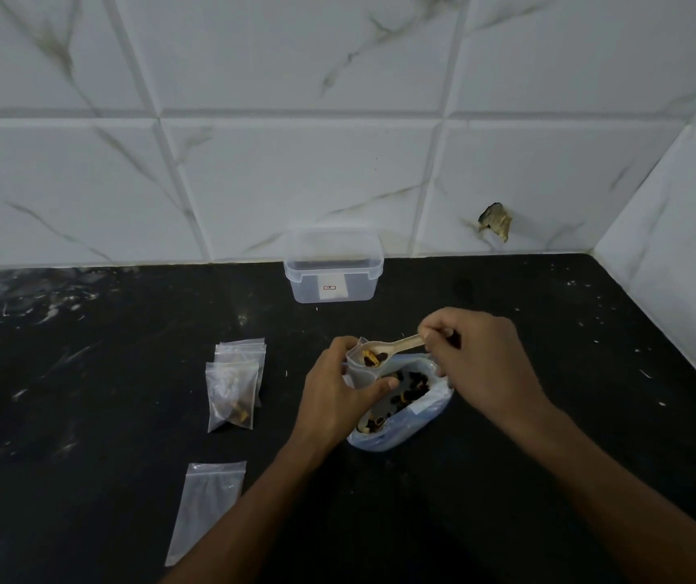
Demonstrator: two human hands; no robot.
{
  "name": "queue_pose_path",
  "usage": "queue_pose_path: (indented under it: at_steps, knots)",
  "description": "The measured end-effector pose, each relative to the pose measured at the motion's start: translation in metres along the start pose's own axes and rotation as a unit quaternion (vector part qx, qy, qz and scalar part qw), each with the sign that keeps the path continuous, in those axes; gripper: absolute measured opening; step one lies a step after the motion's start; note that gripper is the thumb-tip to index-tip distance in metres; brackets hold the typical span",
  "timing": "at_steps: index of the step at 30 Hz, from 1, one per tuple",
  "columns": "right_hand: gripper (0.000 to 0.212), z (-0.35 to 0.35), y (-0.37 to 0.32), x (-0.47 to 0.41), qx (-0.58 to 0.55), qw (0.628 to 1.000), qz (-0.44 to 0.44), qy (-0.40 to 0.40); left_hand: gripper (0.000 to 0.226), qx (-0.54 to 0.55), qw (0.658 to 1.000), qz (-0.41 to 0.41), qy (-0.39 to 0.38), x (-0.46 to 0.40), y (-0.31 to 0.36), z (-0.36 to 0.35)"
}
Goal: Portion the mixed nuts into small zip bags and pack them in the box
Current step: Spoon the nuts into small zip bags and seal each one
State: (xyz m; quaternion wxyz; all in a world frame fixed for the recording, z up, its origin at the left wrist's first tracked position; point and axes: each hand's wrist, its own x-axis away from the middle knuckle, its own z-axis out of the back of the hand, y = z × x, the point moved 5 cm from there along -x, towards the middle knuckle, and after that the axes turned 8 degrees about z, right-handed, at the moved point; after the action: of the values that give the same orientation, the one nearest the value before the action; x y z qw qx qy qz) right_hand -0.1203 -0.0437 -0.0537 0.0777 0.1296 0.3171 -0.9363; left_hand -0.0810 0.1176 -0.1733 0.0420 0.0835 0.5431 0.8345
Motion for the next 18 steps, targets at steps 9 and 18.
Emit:
queue_pose_path:
  at_steps: [9, 18]
  knots:
    - [0.014, -0.039, -0.019, 0.021, 0.187, 0.949, 0.241, -0.077, 0.053, 0.044, 0.999, 0.012, 0.003, 0.001, -0.004, -0.004]
    - [0.01, 0.011, 0.036, -0.003, 0.07, 0.997, 0.005, 0.038, 0.052, 0.039, 0.998, 0.043, 0.029, 0.006, -0.028, 0.02]
